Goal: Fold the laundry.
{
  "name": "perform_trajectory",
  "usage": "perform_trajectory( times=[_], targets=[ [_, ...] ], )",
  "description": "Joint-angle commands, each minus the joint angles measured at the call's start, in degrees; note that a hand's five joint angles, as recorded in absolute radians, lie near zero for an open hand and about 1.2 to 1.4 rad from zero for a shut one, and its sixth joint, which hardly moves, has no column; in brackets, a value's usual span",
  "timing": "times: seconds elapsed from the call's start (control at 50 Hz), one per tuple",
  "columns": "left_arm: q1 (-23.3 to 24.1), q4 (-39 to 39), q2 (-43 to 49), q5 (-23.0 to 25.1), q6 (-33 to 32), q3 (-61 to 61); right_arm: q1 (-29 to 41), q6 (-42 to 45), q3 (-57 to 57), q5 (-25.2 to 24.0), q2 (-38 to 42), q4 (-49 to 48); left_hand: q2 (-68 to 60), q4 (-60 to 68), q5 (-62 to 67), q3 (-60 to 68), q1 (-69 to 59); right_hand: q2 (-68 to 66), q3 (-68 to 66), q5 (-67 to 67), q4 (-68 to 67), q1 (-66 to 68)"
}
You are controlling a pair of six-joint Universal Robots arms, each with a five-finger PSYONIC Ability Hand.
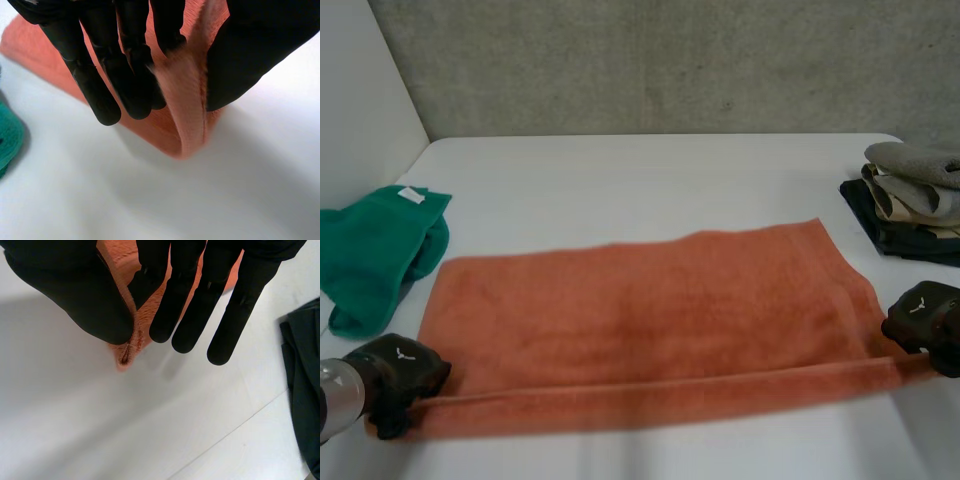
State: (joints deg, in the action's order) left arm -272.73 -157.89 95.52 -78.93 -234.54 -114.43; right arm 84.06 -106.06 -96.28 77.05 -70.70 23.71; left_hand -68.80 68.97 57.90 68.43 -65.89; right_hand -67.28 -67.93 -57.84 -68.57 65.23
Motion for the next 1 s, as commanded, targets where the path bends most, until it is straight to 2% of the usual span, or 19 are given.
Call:
perform_trajectory(
  times=[0.02, 0.12, 0.2, 0.28, 0.36, 0.5, 0.66, 0.72, 0.76, 0.78, 0.8, 0.88, 0.96, 1.0],
  targets=[
    [4.65, -4.18, 1.15, 1.59, 5.83, 6.41, 4.0, -7.31, 4.25, -0.5, 2.05, -8.58, -11.2, 11.03, 12.1, 11.57, -14.11, -12.72, -12.07, -12.16, -11.43, 14.77],
    [9.23, -14.27, 7.21, -1.22, 13.13, 12.65, 8.22, -12.41, 7.77, 0.38, 4.96, -18.77, -11.2, 11.03, 12.1, 11.57, -14.11, -12.72, -12.07, -12.16, -11.43, 14.77],
    [11.43, -22.62, 13.88, -8.93, 15.51, 18.26, 11.29, -17.24, 10.76, 0.38, 8.73, -30.44, -11.2, 11.03, 12.1, 11.57, -14.11, -12.72, -12.07, -12.16, -11.43, 14.77],
    [12.83, -23.17, 16.88, -15.88, 15.51, 20.38, 13.67, -19.27, 12.51, -1.37, 12.33, -40.64, -11.2, 11.03, 12.1, 11.57, -14.11, -12.72, -12.07, -12.16, -11.43, 14.77],
    [13.98, -22.99, 17.33, -18.01, 15.69, 20.3, 15.43, -19.54, 15.5, -1.82, 16.11, -47.51, -11.2, 11.03, 12.1, 11.57, -14.11, -12.72, -12.07, -12.16, -11.43, 14.77],
    [14.42, -27.29, 18.38, -18.27, 15.6, 21.61, 17.37, -19.71, 22.97, -0.5, 22.53, -48.76, -11.2, 11.03, 12.1, 11.57, -14.11, -12.72, -12.07, -12.16, -11.43, 14.77],
    [14.95, -30.9, 23.47, -19.68, 14.46, 26.01, 19.56, -19.97, 31.67, 3.62, 30.0, -45.95, -11.2, 11.03, 12.1, 11.57, -14.11, -12.72, -12.07, -12.16, -11.43, 14.77],
    [15.03, -31.08, 24.1, -20.91, 14.81, 27.07, 19.92, -20.24, 32.82, 4.33, 30.89, -46.03, -11.2, 11.03, 12.1, 11.57, -14.11, 5.42, 6.07, 5.98, 6.71, -3.37],
    [15.47, -30.91, 24.1, -21.88, 15.25, 27.6, 20.18, -21.03, 33.53, 6.35, 31.07, -46.21, 20.59, -20.75, -19.69, -20.22, 17.68, 35.42, 36.07, 35.98, 36.71, -33.38],
    [15.65, -30.9, 23.92, -21.96, 15.51, 27.51, 20.27, -21.55, 33.44, 7.31, 30.98, -46.3, 38.23, -38.39, -37.33, -37.86, 35.32, 55.39, 56.04, 55.95, 56.68, -53.35],
    [15.91, -30.82, 23.75, -21.97, 15.69, 27.42, 20.44, -22.17, 33.35, 8.28, 30.8, -46.39, 55.89, -56.06, -54.99, -55.52, 52.98, 57.28, 57.93, 57.84, 58.57, -55.23],
    [17.49, -30.29, 22.08, -21.79, 16.39, 26.37, 20.27, -26.3, 31.95, 10.49, 27.38, -46.21, 58.8, -58.97, -57.9, -58.43, 55.89, 57.28, 57.93, 57.84, 58.57, -55.23],
    [18.02, -30.55, 19.27, -21.35, 16.83, 24.09, 18.78, -32.09, 28.7, 8.91, 21.41, -44.02, 58.8, -58.97, -57.9, -58.43, 55.89, 57.28, 57.93, 57.84, 58.57, -55.23],
    [18.02, -30.64, 17.07, -21.0, 17.01, 22.33, 17.2, -35.52, 25.8, 6.36, 17.37, -40.25, 58.8, -58.97, -57.9, -58.43, 55.89, 57.28, 57.93, 57.84, 58.57, -55.23]
  ],
)
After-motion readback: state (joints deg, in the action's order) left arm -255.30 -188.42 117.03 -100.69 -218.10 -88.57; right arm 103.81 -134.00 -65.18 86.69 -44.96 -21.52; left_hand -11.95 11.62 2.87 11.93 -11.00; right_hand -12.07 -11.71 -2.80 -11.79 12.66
